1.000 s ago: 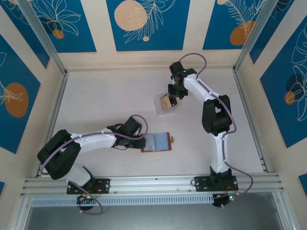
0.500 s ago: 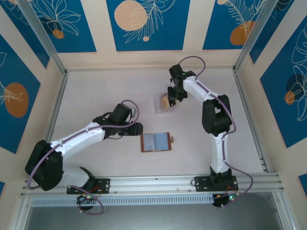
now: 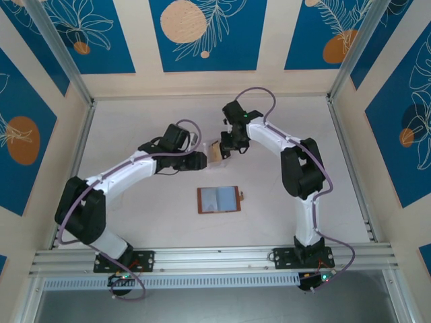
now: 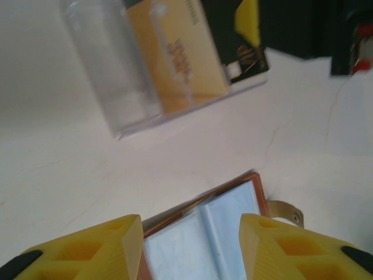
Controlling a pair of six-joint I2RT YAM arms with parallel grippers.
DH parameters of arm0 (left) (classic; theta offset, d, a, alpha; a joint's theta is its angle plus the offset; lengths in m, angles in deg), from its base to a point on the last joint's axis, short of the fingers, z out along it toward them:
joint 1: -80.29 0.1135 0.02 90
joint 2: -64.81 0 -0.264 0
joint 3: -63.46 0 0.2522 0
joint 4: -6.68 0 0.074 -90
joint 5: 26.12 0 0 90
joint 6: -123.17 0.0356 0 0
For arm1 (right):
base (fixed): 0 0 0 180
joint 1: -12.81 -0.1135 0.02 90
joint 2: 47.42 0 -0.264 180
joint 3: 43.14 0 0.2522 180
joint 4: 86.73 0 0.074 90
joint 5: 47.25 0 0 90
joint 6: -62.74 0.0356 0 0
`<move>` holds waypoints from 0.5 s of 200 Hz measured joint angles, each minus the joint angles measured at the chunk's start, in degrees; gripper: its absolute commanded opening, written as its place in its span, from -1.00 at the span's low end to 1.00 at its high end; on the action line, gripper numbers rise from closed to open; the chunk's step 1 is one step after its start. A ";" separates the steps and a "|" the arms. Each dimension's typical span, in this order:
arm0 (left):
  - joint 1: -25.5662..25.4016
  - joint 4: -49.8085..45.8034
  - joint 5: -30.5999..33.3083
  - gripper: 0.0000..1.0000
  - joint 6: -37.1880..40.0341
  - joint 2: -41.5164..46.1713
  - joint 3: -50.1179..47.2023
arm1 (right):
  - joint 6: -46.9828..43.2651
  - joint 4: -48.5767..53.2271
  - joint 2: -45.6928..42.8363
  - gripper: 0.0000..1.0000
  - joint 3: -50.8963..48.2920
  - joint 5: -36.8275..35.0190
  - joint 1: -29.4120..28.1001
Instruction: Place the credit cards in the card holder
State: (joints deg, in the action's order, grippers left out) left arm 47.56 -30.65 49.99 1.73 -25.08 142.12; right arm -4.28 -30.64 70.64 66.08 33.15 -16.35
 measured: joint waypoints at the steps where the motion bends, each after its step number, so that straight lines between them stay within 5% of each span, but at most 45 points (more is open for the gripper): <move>1: 0.00 0.00 -0.07 -0.14 -0.02 -0.09 0.09 | 0.00 0.00 -0.09 -0.83 -0.07 0.02 -0.07; 100: 0.00 3.72 -8.00 -0.81 -4.44 -11.96 10.95 | 2.14 -1.20 -2.58 -0.92 -3.89 6.67 0.83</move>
State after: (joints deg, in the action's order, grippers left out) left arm 47.56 -26.94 41.99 -2.70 -37.03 153.07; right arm -2.13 -31.84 68.06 62.19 39.81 -15.52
